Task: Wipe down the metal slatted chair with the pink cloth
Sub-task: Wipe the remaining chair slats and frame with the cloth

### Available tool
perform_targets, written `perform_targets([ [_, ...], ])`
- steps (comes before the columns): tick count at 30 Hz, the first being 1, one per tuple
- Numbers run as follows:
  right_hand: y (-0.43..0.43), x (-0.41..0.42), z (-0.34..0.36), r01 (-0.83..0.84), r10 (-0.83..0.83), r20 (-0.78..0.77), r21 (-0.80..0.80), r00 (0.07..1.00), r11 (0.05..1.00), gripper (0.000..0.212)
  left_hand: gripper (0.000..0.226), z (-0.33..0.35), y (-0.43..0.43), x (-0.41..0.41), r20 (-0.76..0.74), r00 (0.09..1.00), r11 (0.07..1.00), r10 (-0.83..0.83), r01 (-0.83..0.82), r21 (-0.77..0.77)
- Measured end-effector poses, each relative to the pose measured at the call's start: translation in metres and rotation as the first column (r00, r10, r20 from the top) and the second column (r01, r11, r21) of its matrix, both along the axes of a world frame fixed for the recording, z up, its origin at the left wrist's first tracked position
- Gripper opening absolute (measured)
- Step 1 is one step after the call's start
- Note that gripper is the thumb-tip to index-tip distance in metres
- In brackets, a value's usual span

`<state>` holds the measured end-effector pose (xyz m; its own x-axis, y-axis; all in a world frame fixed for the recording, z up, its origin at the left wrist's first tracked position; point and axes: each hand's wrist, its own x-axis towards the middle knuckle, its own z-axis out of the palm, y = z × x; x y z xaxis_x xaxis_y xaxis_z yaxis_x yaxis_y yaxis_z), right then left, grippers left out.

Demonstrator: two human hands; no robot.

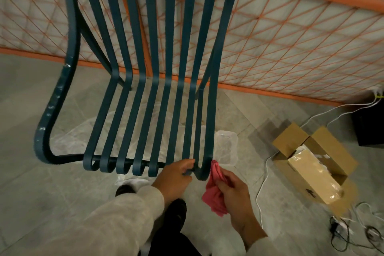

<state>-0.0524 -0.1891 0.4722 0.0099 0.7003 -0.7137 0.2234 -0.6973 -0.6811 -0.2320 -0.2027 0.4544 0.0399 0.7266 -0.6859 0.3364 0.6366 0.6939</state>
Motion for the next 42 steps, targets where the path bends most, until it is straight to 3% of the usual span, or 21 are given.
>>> perform_targets([
  [5, 0.039, -0.040, 0.043, -0.210, 0.218, -0.040, 0.157, 0.975, 0.965, 0.034, 0.040, 0.050, -0.005, -0.048, -0.031, 0.990, 0.984, 0.135, -0.130, 0.123],
  [9, 0.047, -0.106, 0.079, -0.411, 0.442, -0.047, 0.288, 0.896, 0.865, 0.034, 0.038, 0.082, -0.030, -0.100, -0.094, 0.957, 0.948, 0.275, -0.253, 0.191],
  [14, 0.033, -0.188, 0.110, -0.580, 0.626, -0.064, 0.311, 0.778, 0.753, 0.035, 0.036, 0.104, -0.071, -0.166, -0.096, 0.881, 0.875, 0.464, -0.439, 0.205],
  [19, 0.011, -0.249, 0.113, -0.704, 0.730, 0.036, 0.301, 0.682, 0.643, 0.036, 0.030, 0.104, -0.130, -0.228, -0.146, 0.838, 0.849, 0.525, -0.505, 0.156],
  [22, -0.005, -0.286, 0.103, -0.760, 0.763, 0.110, 0.252, 0.637, 0.599, 0.035, 0.035, 0.088, -0.160, -0.273, -0.168, 0.802, 0.819, 0.573, -0.568, 0.082],
  [28, -0.039, -0.358, 0.073, -0.841, 0.812, 0.222, 0.155, 0.540, 0.518, 0.036, 0.039, 0.051, -0.190, -0.345, -0.054, 0.799, 0.798, 0.599, -0.602, -0.043],
  [33, -0.052, -0.402, 0.053, -0.848, 0.803, 0.272, 0.197, 0.530, 0.492, 0.037, 0.043, 0.026, -0.185, -0.381, -0.042, 0.828, 0.828, 0.559, -0.561, -0.023],
  [37, -0.044, -0.425, 0.031, -0.850, 0.753, 0.396, 0.268, 0.526, 0.453, 0.037, 0.049, 0.005, -0.165, -0.397, -0.026, 0.861, 0.861, 0.508, -0.506, 0.050],
  [42, -0.024, -0.446, 0.005, -0.859, 0.663, 0.557, 0.419, 0.500, 0.295, 0.040, 0.063, -0.025, -0.142, -0.404, -0.021, 0.889, 0.888, 0.457, -0.456, 0.055],
])
